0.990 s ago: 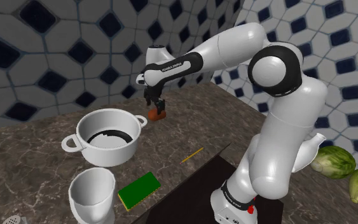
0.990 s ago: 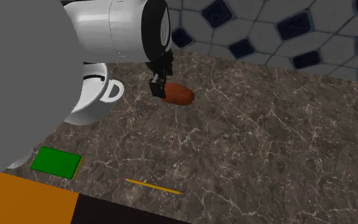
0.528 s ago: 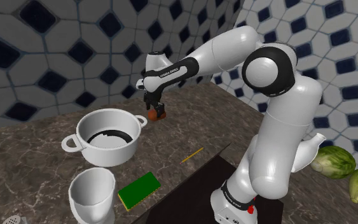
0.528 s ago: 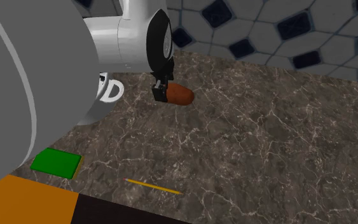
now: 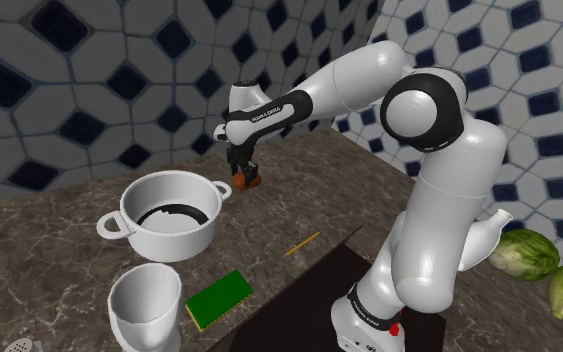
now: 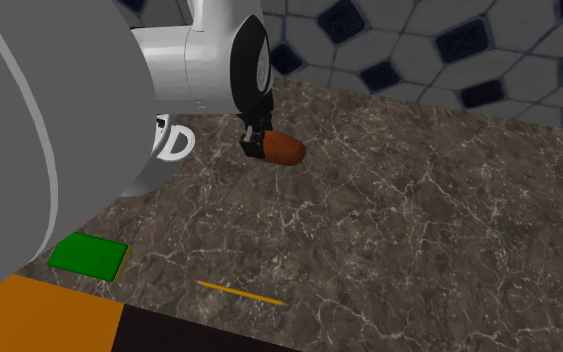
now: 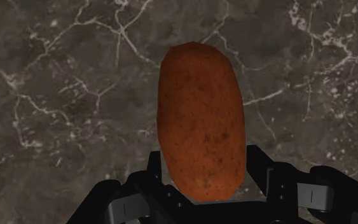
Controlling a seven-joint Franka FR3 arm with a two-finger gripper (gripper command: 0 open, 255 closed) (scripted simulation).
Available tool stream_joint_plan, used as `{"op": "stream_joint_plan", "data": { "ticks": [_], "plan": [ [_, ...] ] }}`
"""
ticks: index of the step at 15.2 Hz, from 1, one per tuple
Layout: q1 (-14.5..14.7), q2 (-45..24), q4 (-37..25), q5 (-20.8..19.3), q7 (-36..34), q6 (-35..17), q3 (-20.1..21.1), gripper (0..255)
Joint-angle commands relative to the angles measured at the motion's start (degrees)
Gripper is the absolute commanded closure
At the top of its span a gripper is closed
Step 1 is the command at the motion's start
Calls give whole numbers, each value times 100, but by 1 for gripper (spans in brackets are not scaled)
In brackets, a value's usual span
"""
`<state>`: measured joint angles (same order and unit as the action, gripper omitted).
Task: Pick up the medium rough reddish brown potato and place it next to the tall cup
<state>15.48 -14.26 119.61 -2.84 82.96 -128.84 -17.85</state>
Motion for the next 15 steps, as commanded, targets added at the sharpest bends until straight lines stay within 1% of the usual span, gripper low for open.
{"op": "stream_joint_plan", "data": {
  "ticks": [1, 7, 15],
  "plan": [
    [-1, -4, 1, 0, 0, 1, -1, 255],
    [-1, -2, 6, -1, 0, -2, -1, 255],
    [37, 366, -194, -108, -30, 551, -33, 255]
  ]
}}
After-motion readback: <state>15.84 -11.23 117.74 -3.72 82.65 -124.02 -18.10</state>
